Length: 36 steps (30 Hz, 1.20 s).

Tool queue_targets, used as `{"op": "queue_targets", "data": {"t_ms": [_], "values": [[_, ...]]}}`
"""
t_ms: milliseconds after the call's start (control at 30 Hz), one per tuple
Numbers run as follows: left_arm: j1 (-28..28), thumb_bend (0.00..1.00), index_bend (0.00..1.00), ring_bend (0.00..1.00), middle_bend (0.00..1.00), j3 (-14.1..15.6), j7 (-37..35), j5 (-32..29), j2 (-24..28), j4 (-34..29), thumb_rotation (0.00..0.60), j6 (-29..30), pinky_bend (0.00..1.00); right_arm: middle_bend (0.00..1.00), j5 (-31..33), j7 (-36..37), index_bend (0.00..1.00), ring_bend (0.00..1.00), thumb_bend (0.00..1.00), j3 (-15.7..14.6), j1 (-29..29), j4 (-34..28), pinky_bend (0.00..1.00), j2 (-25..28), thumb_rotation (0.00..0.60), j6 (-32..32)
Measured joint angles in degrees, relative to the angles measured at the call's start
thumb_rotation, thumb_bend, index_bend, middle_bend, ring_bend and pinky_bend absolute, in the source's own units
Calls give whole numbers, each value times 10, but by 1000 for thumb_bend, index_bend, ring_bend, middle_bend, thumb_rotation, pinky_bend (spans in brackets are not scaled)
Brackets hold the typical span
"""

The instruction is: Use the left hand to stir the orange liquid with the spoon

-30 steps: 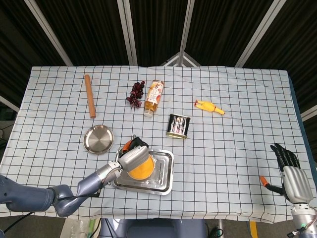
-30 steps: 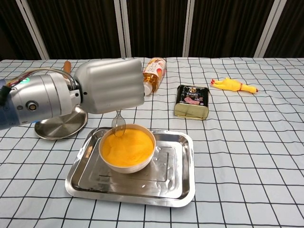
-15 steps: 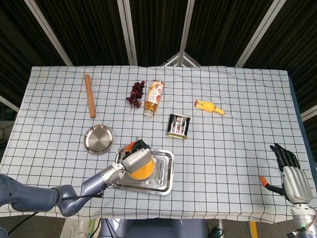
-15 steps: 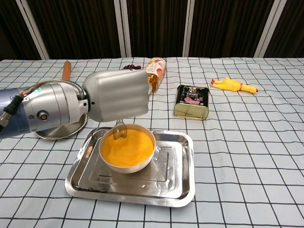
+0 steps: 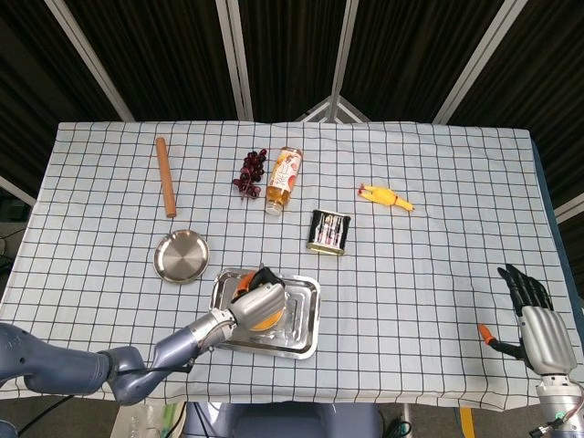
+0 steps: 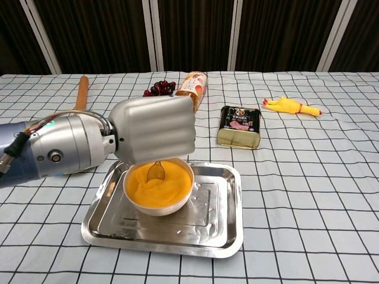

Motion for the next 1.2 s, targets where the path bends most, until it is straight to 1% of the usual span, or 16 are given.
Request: {"op": "queue_targets", "data": {"t_ms": [300, 833, 967, 1200], "values": [[8, 597, 783, 1000, 1000, -5, -5, 19, 16, -21, 600, 3, 1000, 0, 0, -1, 0, 0, 339, 0, 0, 0, 0, 0, 600, 0], [14, 597, 784, 1000, 1000, -16, 3, 29, 60, -67, 600, -2, 1000, 0, 1, -1, 0, 0, 339, 0, 1, -1, 0, -1, 600, -3], [14, 598, 784, 1000, 1000, -22, 12, 20, 55, -69, 600, -5, 1000, 0, 1, -2, 0, 0, 339, 0, 1, -2, 0, -1, 600, -3], [14, 598, 784, 1000, 1000, -30, 28, 4, 23, -64, 600, -16, 1000, 0, 3, 3, 0, 0, 339, 1, 1, -1, 0, 0, 600, -2]]}}
